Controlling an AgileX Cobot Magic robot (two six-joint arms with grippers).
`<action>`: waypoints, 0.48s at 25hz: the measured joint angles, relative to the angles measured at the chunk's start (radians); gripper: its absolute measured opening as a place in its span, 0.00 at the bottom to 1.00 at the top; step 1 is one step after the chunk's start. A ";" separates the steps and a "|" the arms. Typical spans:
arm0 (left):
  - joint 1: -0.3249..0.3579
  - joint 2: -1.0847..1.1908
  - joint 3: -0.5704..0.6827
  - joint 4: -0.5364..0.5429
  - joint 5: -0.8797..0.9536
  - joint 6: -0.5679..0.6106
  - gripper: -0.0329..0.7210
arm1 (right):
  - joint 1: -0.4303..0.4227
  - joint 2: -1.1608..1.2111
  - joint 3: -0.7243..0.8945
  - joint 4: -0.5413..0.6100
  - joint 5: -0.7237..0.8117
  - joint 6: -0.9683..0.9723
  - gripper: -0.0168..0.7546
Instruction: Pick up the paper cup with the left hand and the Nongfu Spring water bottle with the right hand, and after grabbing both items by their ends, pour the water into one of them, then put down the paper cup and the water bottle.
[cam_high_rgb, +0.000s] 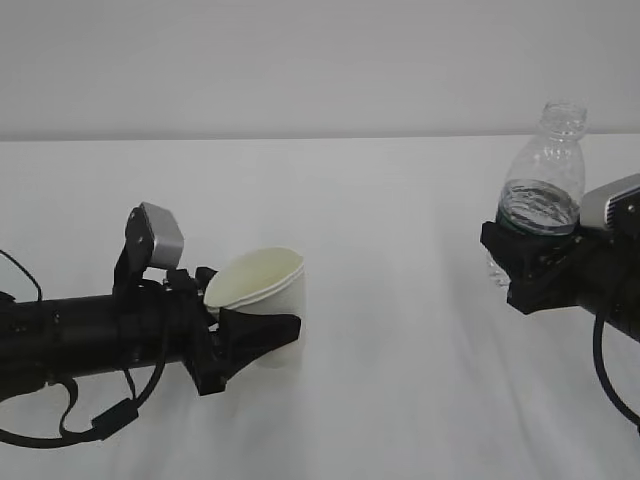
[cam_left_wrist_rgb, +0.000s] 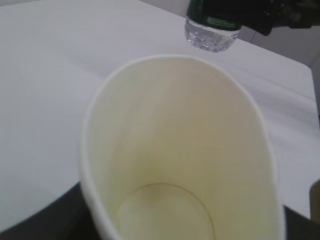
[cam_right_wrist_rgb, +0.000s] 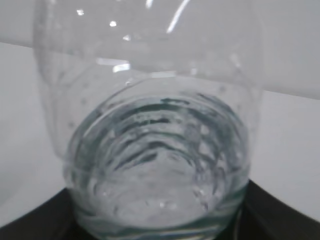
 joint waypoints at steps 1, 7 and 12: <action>0.000 0.000 -0.005 0.023 0.000 -0.016 0.61 | 0.000 0.000 0.000 -0.002 0.000 0.000 0.59; -0.002 0.000 -0.067 0.176 0.002 -0.110 0.61 | 0.000 0.000 0.020 -0.006 0.000 0.000 0.59; -0.002 0.000 -0.124 0.265 0.002 -0.171 0.60 | 0.000 -0.001 0.046 -0.006 0.000 0.000 0.59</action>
